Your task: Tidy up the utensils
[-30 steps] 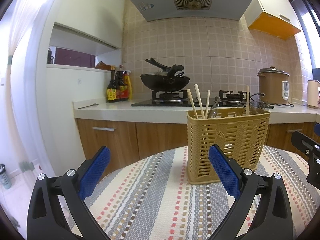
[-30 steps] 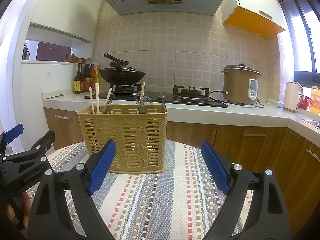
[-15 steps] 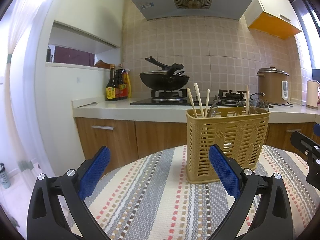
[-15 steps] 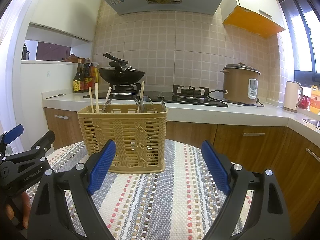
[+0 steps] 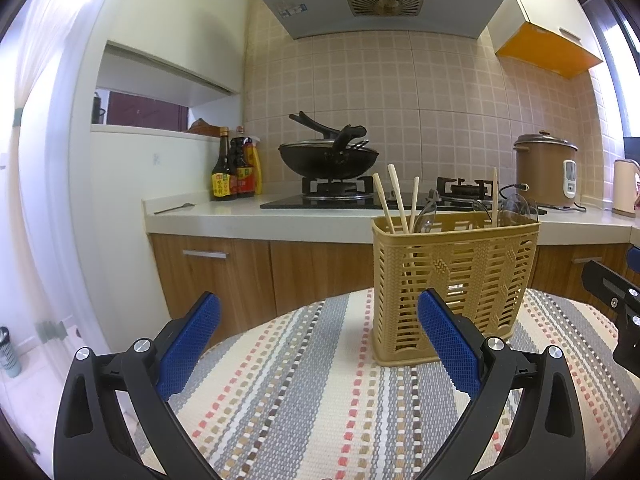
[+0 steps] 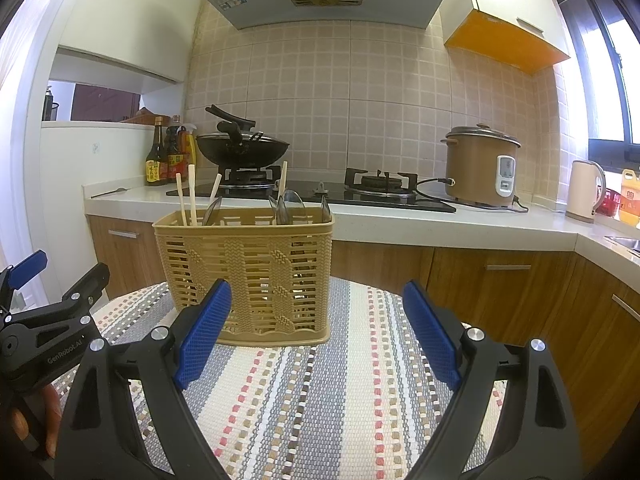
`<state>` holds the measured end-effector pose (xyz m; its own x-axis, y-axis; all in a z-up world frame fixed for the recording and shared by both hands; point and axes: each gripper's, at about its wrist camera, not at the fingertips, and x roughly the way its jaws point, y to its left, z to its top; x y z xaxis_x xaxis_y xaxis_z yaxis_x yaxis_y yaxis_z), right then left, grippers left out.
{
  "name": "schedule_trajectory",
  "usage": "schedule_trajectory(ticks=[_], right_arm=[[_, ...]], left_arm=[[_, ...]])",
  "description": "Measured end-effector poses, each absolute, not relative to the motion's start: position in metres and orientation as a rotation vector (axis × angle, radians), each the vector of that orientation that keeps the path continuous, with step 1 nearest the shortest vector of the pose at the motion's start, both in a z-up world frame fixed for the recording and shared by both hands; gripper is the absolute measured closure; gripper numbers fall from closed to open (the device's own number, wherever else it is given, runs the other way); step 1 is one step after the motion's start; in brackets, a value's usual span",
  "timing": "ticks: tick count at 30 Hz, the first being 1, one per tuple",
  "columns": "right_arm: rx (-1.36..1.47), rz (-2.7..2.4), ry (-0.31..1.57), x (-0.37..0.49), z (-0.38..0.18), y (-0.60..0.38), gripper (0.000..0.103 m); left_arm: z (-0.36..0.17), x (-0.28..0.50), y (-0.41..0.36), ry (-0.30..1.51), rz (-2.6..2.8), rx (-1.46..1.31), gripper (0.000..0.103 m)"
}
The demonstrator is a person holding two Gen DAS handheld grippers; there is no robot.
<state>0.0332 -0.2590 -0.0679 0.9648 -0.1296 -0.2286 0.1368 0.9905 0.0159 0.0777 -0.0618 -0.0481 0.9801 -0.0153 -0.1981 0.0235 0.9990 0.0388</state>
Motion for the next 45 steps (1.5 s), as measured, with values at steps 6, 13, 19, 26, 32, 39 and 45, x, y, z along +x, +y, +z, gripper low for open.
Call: schedule_trajectory(ticks=[6, 13, 19, 26, 32, 39, 45], right_arm=[[0.032, -0.135, 0.232, 0.0338, -0.0689, -0.2587, 0.020], [0.033, -0.136, 0.232, 0.0337, -0.0687, -0.2587, 0.017], [0.034, -0.135, 0.231, 0.0338, -0.0693, -0.2585, 0.017], [0.031, -0.135, 0.232, 0.0334, -0.0702, -0.2574, 0.017], [0.030, -0.133, 0.241, 0.0345, -0.0706, -0.2565, 0.017], [0.031, -0.132, 0.243, 0.0358, -0.0698, -0.2566, 0.017], [0.031, -0.133, 0.243, 0.0358, -0.0697, -0.2566, 0.017]], left_arm=[[-0.0486, 0.0770, -0.0622, 0.200, -0.020, 0.039, 0.007], [-0.0491, 0.0777, -0.0621, 0.202, -0.021, 0.042, 0.007], [-0.0491, 0.0776, -0.0623, 0.205, -0.021, 0.043, 0.007], [-0.0488, 0.0780, -0.0624, 0.206, -0.021, 0.045, 0.007], [-0.0500, 0.0796, -0.0615, 0.213, -0.021, 0.044, 0.007], [-0.0502, 0.0806, -0.0608, 0.214, -0.022, 0.046, 0.007], [-0.0505, 0.0794, -0.0608, 0.211, -0.021, 0.050, 0.007]])
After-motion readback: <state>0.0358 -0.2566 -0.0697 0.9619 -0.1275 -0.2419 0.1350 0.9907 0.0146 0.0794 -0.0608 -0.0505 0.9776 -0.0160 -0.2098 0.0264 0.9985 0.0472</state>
